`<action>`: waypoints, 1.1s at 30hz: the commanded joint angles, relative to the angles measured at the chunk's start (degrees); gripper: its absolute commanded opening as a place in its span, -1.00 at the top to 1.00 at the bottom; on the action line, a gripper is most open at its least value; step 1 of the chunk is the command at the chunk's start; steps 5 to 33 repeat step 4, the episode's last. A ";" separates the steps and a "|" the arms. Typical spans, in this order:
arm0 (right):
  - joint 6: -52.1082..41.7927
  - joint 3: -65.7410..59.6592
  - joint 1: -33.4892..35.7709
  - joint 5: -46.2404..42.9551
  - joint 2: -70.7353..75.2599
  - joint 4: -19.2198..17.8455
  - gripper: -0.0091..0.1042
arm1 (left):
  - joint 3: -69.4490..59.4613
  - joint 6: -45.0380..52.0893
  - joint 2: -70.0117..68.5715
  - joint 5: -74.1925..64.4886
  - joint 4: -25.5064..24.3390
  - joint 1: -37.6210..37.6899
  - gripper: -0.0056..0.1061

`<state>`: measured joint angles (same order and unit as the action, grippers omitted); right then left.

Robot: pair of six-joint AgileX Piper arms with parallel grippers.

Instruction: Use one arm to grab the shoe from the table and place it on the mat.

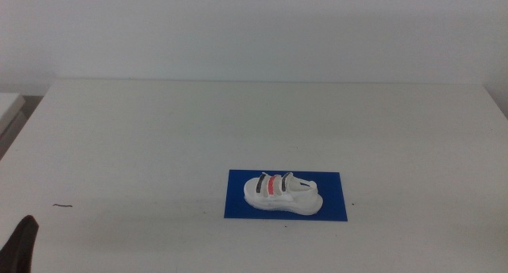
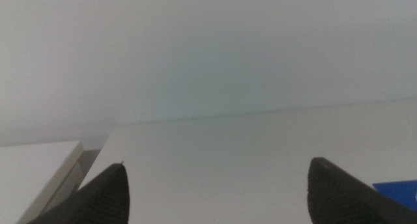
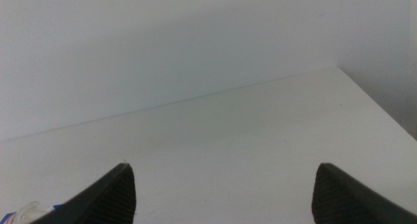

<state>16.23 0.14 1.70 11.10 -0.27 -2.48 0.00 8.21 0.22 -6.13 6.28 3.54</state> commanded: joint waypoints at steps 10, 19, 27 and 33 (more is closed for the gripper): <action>-0.13 -0.14 0.00 -0.45 0.27 -0.22 -0.56 | 0.00 -0.55 -0.22 -0.15 -0.41 -0.05 -0.78; -0.13 -0.14 0.00 -0.45 0.27 -0.22 -0.56 | 0.00 -0.55 -0.22 -0.15 -0.41 -0.05 -0.78; -0.13 -0.14 0.00 -0.45 0.27 -0.22 -0.56 | 0.00 -0.55 -0.22 -0.15 -0.41 -0.05 -0.78; -0.13 -0.14 0.00 -0.45 0.27 -0.22 -0.56 | 0.00 -0.55 -0.22 -0.15 -0.41 -0.05 -0.78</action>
